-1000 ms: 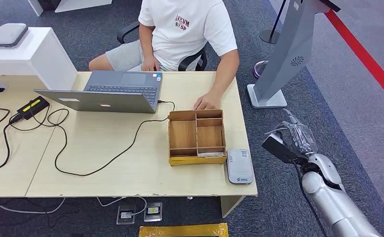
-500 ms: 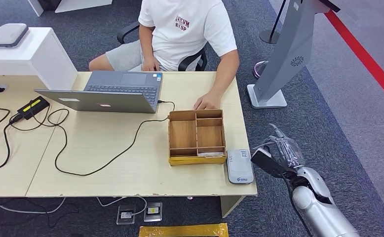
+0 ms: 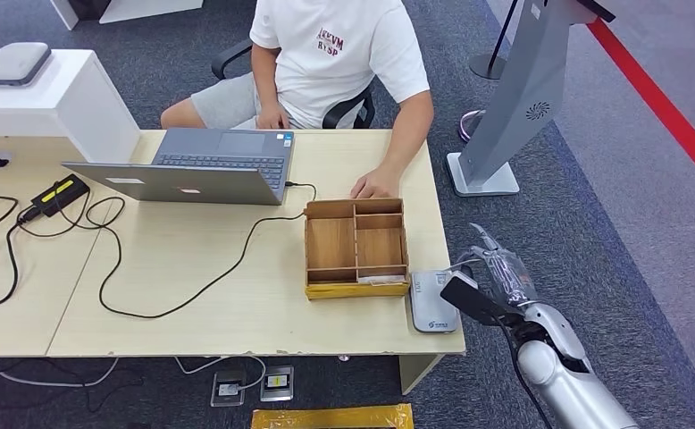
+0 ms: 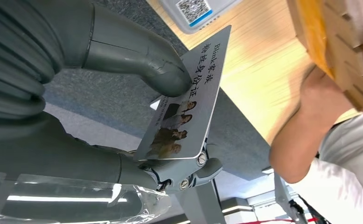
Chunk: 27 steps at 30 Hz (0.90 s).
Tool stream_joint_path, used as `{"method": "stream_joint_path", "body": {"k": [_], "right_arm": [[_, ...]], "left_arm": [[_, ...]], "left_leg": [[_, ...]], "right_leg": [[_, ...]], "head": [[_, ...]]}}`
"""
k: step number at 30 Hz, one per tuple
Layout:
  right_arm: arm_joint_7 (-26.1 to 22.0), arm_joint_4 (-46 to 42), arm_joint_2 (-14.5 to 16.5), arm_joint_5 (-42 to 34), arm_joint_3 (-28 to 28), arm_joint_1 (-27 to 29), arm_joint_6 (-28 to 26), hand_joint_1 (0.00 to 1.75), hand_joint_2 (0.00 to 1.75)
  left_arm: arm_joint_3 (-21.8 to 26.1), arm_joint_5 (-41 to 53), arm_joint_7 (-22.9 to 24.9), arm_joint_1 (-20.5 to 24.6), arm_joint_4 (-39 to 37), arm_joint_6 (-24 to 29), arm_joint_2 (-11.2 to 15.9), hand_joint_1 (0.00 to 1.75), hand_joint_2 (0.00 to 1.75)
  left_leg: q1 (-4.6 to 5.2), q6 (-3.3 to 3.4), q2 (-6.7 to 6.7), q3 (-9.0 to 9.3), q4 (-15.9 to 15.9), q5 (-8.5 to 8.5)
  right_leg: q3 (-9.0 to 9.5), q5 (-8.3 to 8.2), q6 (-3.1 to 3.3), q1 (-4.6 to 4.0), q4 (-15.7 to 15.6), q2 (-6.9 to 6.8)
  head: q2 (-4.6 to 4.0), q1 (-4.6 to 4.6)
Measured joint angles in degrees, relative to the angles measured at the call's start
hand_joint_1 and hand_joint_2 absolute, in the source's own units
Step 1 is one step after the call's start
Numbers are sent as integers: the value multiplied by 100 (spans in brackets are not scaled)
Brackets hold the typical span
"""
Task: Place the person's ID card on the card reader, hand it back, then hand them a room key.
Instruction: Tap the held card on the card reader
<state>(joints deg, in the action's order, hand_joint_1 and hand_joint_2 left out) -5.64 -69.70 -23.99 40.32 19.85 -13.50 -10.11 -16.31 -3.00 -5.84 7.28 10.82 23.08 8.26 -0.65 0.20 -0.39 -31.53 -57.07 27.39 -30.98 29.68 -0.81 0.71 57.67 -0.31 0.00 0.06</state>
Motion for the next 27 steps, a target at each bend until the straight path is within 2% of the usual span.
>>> {"method": "stream_joint_path", "body": {"k": [14, 27], "right_arm": [[17, -455, 58, -121, 119, 91, 351, 175, 175], [-11, -478, 116, -178, 419, 290, 649, 175, 175]], "left_arm": [[0, -27, 2, 0, 0, 8, 1, 0, 175], [0, -38, 18, 0, 0, 13, 1, 0, 175]], "left_leg": [[0, 0, 1, 0, 0, 0], [0, 0, 1, -1, 1, 0]], "right_leg": [[0, 0, 0, 0, 0, 0], [0, 0, 0, 0, 0, 0]], "head": [[0, 0], [0, 0]]}}
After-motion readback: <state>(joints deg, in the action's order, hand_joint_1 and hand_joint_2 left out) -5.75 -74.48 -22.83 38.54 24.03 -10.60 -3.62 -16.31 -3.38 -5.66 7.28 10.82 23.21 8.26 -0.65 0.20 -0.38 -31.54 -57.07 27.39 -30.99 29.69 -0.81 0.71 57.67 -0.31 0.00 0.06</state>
